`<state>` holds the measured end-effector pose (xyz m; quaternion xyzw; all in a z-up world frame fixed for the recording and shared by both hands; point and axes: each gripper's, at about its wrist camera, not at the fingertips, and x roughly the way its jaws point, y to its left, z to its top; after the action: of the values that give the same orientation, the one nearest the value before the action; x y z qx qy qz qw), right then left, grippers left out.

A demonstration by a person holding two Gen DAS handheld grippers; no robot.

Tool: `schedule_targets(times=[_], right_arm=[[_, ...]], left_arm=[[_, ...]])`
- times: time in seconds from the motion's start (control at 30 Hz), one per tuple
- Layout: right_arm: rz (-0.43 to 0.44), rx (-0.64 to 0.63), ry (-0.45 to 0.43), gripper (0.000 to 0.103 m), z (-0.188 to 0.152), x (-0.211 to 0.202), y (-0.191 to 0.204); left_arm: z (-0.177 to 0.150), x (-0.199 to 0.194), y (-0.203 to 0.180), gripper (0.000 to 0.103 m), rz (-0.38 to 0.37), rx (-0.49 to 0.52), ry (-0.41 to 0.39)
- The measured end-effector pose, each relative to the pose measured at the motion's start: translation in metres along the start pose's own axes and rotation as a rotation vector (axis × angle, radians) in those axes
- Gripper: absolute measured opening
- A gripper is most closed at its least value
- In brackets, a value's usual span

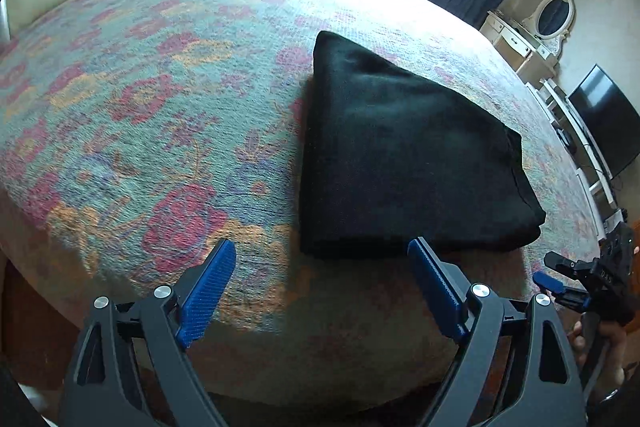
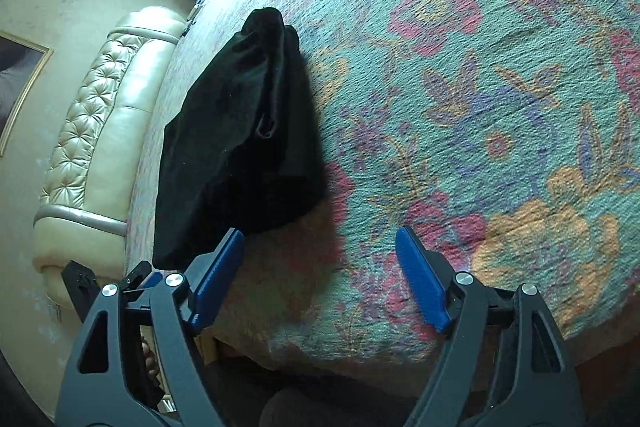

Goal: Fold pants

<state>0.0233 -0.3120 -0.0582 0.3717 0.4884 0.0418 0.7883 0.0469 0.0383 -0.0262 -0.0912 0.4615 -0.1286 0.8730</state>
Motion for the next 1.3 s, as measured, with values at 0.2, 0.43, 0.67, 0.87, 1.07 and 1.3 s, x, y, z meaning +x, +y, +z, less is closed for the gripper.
schedule_targets(times=[0.2, 0.43, 0.67, 0.87, 1.07, 1.3], right_arm=[[-0.211, -0.219, -0.037, 0.08, -0.032, -0.008, 0.036], [-0.319, -0.402, -0.128, 0.084, -0.07, -0.015, 0.074], [-0.324, -0.548, -0.201, 0.085, -0.079, -0.012, 0.106], [-0.342, -0.549, -0.197, 0.085, -0.079, -0.007, 0.101], [-0.349, -0.525, -0.2, 0.085, -0.073, -0.005, 0.095], [-0.342, -0.487, -0.19, 0.085, -0.069, -0.004, 0.088]], left_arm=[[-0.024, -0.038, -0.016, 0.087, 0.127, 0.066, -0.124], [-0.052, -0.05, -0.034, 0.087, 0.202, 0.078, -0.156], [-0.052, -0.051, -0.042, 0.087, 0.222, 0.104, -0.191], [-0.052, -0.043, -0.037, 0.087, 0.259, 0.067, -0.164], [-0.055, -0.038, -0.042, 0.087, 0.293, 0.104, -0.153], [-0.056, -0.046, -0.045, 0.087, 0.22, 0.097, -0.194]])
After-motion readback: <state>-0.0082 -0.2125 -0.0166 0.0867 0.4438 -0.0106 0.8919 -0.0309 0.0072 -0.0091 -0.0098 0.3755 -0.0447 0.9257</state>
